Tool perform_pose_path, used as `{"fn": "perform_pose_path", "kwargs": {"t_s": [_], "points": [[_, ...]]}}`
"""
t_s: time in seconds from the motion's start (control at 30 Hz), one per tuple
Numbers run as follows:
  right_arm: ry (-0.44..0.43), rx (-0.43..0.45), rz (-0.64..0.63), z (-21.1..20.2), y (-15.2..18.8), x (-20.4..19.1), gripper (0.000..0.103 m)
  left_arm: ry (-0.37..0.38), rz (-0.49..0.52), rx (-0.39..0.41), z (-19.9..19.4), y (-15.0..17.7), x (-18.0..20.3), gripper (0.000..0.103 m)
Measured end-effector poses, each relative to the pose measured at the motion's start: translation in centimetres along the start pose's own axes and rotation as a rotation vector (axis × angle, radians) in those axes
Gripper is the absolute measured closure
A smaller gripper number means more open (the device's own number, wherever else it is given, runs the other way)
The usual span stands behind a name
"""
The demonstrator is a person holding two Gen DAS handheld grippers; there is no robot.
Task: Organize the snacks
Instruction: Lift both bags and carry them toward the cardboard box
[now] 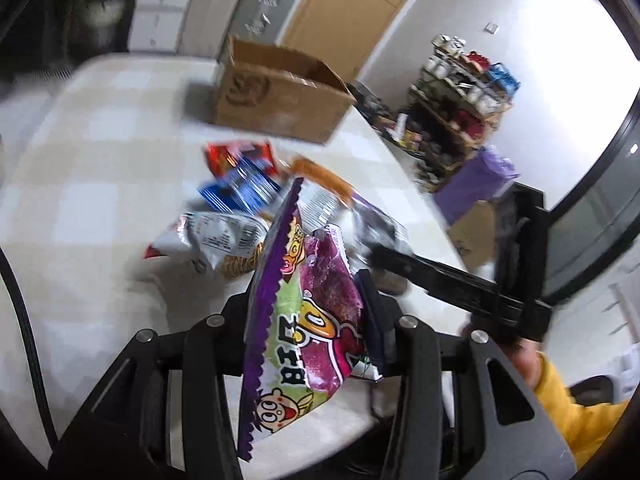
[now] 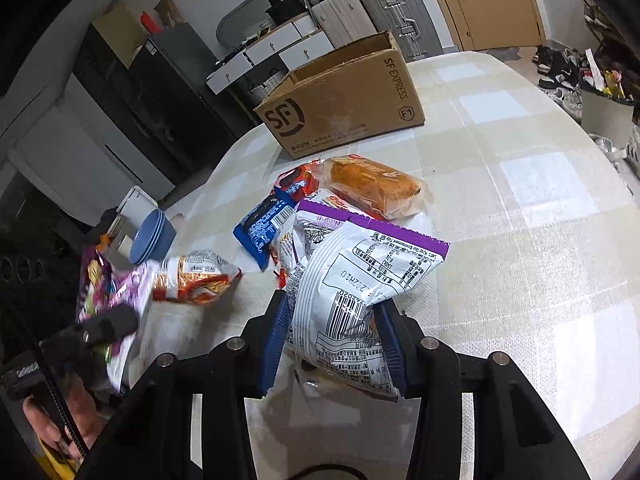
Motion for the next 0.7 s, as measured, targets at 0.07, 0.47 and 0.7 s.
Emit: {"fn": "perform_pose_path", "kwargs": {"t_s": [0.07, 0.47, 0.7], "points": [[-0.004, -0.001, 0.002, 0.1, 0.1, 0.0, 0.059, -0.066, 0.023, 0.03, -0.3, -0.3, -0.3, 0.064], [-0.024, -0.003, -0.001, 0.5, 0.5, -0.6, 0.059, -0.118, 0.033, 0.129, -5.2, -2.6, -1.6, 0.063], [-0.042, 0.042, -0.042, -0.7, 0.0, -1.5, 0.059, -0.097, 0.02, 0.114, -5.0, -2.2, -1.0, 0.063]]}}
Point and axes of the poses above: each gripper's, at about its wrist camera, not at the fingertips, and z roughly the way its jaws point, x to its right, y to its underside, the point moved 5 cm from there along z, roughly the way its jaws point, and after that the axes turned 8 degrees about -z, right-handed, at the moved point
